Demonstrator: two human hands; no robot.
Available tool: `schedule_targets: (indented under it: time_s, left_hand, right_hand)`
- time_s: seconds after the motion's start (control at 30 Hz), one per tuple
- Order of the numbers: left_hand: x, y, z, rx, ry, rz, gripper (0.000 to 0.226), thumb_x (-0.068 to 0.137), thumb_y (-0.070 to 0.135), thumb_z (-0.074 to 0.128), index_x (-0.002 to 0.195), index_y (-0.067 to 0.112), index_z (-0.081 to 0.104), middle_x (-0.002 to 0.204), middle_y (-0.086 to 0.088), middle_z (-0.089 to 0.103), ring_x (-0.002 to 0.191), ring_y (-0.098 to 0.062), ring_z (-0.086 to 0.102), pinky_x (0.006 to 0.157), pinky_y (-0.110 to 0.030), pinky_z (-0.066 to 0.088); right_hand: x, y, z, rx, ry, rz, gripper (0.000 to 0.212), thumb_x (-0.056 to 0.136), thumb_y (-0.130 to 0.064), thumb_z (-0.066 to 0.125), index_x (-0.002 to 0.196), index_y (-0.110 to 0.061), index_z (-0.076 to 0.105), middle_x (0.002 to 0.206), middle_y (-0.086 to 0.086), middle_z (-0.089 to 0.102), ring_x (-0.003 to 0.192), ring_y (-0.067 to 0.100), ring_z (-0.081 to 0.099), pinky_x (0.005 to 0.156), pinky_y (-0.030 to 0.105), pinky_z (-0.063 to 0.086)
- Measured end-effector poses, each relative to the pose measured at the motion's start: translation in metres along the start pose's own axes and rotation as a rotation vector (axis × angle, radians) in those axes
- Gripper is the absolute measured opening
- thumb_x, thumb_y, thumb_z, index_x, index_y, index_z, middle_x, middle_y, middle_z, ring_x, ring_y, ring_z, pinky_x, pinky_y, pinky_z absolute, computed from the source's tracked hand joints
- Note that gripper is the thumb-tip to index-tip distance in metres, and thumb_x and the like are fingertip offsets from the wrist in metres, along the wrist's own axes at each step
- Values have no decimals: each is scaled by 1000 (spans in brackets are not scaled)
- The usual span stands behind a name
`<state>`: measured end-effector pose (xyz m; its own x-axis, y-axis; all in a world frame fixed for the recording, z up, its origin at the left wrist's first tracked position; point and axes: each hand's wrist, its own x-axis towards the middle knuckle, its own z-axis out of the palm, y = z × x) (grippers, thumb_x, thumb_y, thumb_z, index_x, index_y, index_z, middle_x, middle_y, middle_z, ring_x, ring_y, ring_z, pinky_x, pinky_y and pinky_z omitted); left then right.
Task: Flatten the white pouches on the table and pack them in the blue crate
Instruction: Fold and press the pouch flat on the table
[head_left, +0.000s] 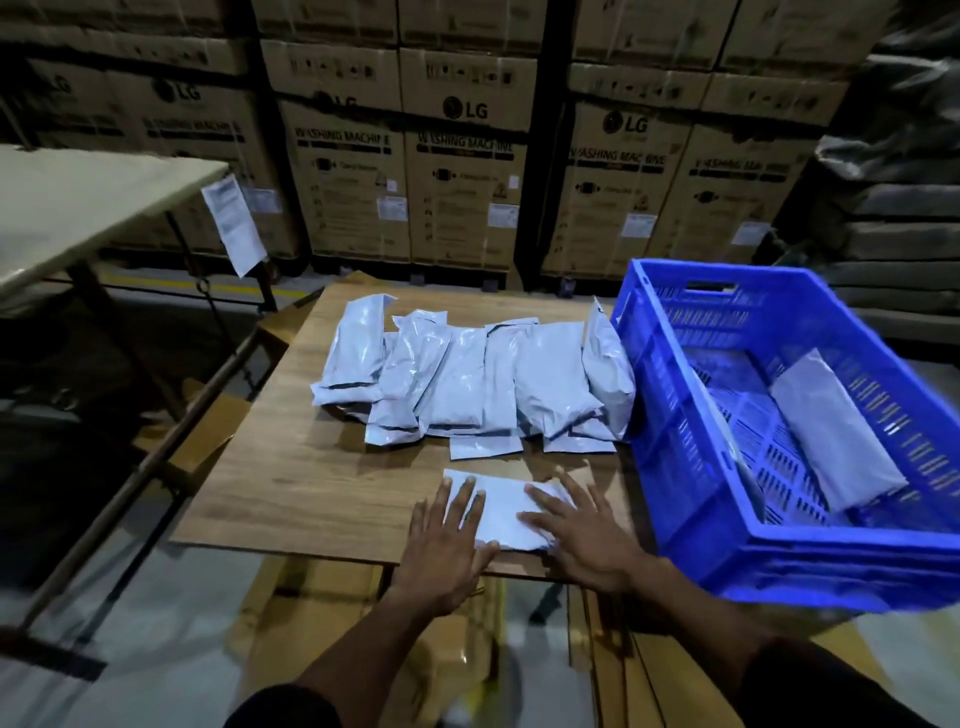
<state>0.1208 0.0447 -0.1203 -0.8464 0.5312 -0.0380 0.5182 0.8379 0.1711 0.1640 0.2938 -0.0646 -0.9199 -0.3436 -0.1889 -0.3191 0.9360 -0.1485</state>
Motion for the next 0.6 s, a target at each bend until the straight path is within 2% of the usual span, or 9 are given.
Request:
schedule_targets:
  time_s: [0.1,0.13,0.2,0.27,0.33,0.4,0.5,0.53,0.6]
  left_hand:
    - [2,8,-15,11,70,-12,59,103,52,31,140,15,58,152,-4,50,144,-30,41,110,-61,33]
    - [4,10,-20,19,107,4,55,102,47,34,137,13,61,147,-5,54,141,-31,45,111,-59,30]
    - [12,15,-24,30,127,49,50,102,39,35,132,10,63,141,-8,59,137,-30,49,113,-54,31]
    - [19,20,-22,27,70,57,53,102,36,33,135,8,62,143,-10,59,138,-29,50,115,-49,38]
    - [25,22,-15,30,14,31,57,101,37,30,140,7,58,149,-12,54,141,-30,46,112,-48,42]
    - [29,23,-10,55,-15,16,61,102,40,25,146,9,53,154,-10,48,146,-30,38,115,-50,38]
    - [31,24,-10,82,-50,32,76,97,49,-2,161,15,21,169,-3,13,156,-31,5,124,-51,9]
    - [31,24,-11,72,-72,24,80,93,51,-9,163,18,12,171,0,5,156,-31,-3,125,-51,3]
    - [32,23,-12,72,-80,22,83,90,54,-13,163,20,7,171,2,0,156,-32,-8,125,-51,0]
  right_hand:
    - [17,-19,-3,90,153,139,77,86,-46,9,151,-18,39,163,1,27,153,28,9,119,56,17]
    - [24,-25,-2,106,179,167,78,87,-46,7,151,-15,38,161,3,31,152,27,15,119,54,20]
    - [35,-33,7,101,129,197,82,88,-49,-2,154,-15,32,163,1,27,152,25,14,121,51,14]
    - [40,-36,20,72,88,205,82,89,-48,-6,156,-17,27,165,-1,20,153,25,10,120,51,10]
    - [40,-37,28,55,74,238,73,94,-45,3,156,-19,28,164,-3,23,152,24,14,119,50,12]
    - [40,-37,33,13,94,257,60,98,-40,22,150,-19,43,156,-2,41,146,25,32,115,48,19]
    - [40,-35,37,-10,134,247,52,100,-40,33,146,-22,49,152,-5,47,142,23,40,111,48,20]
    - [40,-34,37,-8,135,242,52,101,-41,32,148,-23,47,153,-6,45,143,22,38,112,48,18]
    - [39,-31,36,-29,120,233,53,102,-43,31,151,-24,42,156,-7,41,145,23,35,112,48,17]
